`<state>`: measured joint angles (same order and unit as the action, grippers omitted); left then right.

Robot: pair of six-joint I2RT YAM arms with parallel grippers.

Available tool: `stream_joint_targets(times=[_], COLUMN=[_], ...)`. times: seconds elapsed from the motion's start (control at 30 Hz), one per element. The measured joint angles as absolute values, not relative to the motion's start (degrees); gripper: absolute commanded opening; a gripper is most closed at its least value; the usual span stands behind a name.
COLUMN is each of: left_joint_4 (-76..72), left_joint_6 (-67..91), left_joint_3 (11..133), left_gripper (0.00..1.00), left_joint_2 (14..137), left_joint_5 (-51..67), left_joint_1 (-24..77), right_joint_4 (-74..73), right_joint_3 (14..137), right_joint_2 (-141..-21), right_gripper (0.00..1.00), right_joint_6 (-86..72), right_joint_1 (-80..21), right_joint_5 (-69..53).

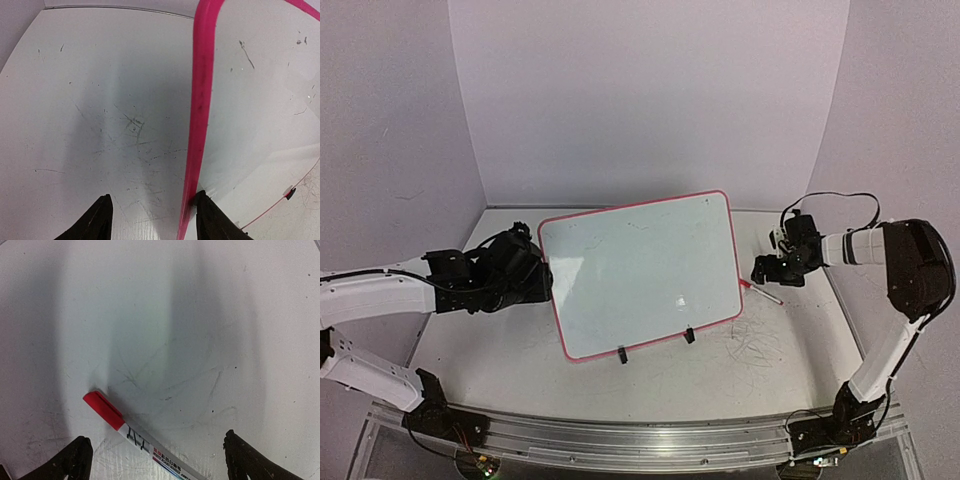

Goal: Write a sentence on the whiteboard
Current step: Move the whiteboard to the center of the board, then pick up the whiteboard marker from the corner of the board.

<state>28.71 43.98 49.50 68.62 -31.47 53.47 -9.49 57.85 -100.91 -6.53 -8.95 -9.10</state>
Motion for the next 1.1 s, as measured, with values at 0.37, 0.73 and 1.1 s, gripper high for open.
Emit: stream_joint_targets(times=[0.37,0.73,1.1], left_joint_4=[30.6,31.0,31.0], left_joint_6=[41.2,38.0,36.1], left_joint_3=[49.9,54.2,58.4], left_gripper=[0.83,0.92,0.93], left_joint_2=[63.4,49.5,50.4], left_joint_5=[-26.6,-19.7,-15.1], left_joint_1=[53.0,53.0,53.0], right_joint_4=[-13.2,-13.4,-11.1], right_joint_3=[60.8,60.6,59.0], right_joint_2=[-106.8,-106.8,-106.6], right_gripper=[0.49,0.32,0.13], right_joint_6=[-1.6,-1.5,-2.8], right_joint_1=[-8.7,-8.8,-9.3], right_joint_5=[-12.6,-12.3,-12.2])
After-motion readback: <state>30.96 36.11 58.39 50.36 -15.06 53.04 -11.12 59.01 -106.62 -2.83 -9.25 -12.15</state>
